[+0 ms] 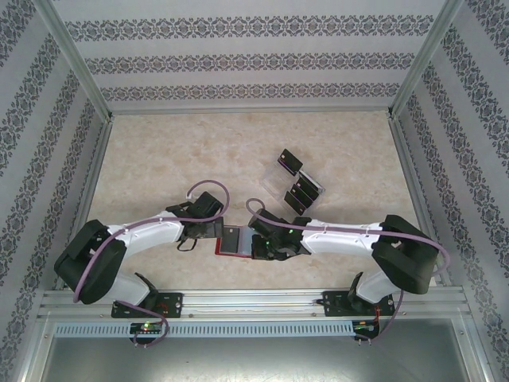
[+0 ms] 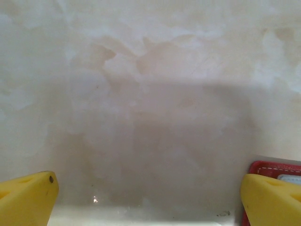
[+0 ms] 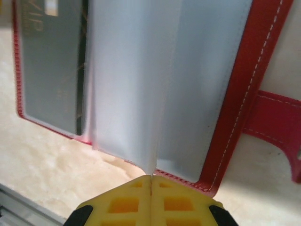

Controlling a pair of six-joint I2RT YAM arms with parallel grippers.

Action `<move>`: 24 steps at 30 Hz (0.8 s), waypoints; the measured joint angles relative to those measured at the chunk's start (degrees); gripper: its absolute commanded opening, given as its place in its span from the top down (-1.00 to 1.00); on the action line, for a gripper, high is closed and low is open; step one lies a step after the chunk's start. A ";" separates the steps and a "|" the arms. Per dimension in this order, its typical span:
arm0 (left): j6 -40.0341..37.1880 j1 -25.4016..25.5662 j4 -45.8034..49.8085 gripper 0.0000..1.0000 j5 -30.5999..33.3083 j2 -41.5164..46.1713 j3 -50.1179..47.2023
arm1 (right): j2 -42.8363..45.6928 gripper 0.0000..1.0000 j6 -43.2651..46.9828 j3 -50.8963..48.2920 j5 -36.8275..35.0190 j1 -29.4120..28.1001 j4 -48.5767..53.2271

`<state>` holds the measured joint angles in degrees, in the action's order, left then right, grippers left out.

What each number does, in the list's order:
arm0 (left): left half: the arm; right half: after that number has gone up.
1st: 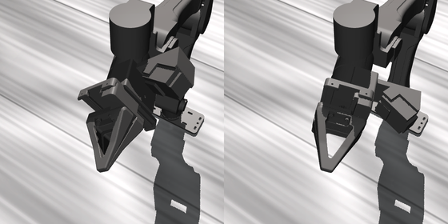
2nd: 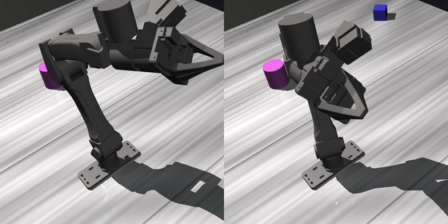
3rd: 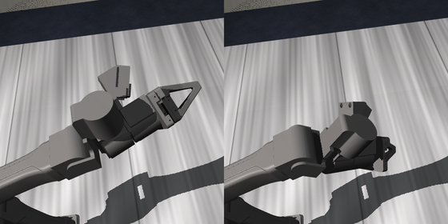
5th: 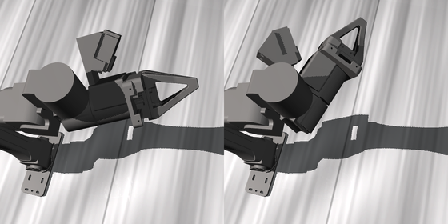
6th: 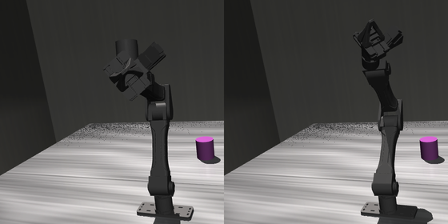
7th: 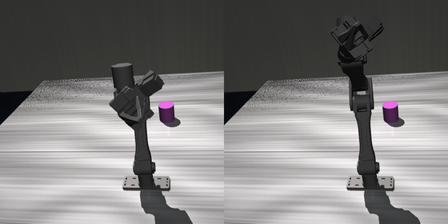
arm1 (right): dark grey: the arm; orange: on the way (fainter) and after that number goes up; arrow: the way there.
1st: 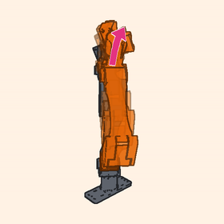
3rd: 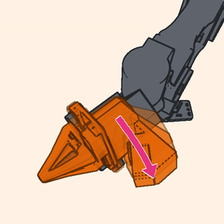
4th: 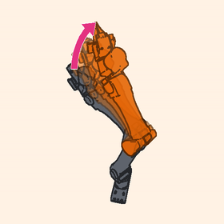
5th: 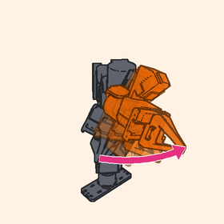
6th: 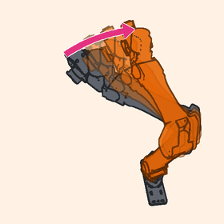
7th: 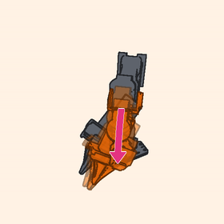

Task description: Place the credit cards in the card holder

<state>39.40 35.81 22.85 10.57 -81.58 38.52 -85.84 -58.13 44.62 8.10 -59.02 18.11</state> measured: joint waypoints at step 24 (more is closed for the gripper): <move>0.61 -5.55 2.78 -1.00 0.00 10.01 2.16 | -22.40 0.98 7.58 22.84 2.43 0.24 -0.74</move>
<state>40.01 30.26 25.63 10.57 -71.57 40.69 -108.25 -50.54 67.46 10.52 -58.78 17.37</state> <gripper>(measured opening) 0.999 0.058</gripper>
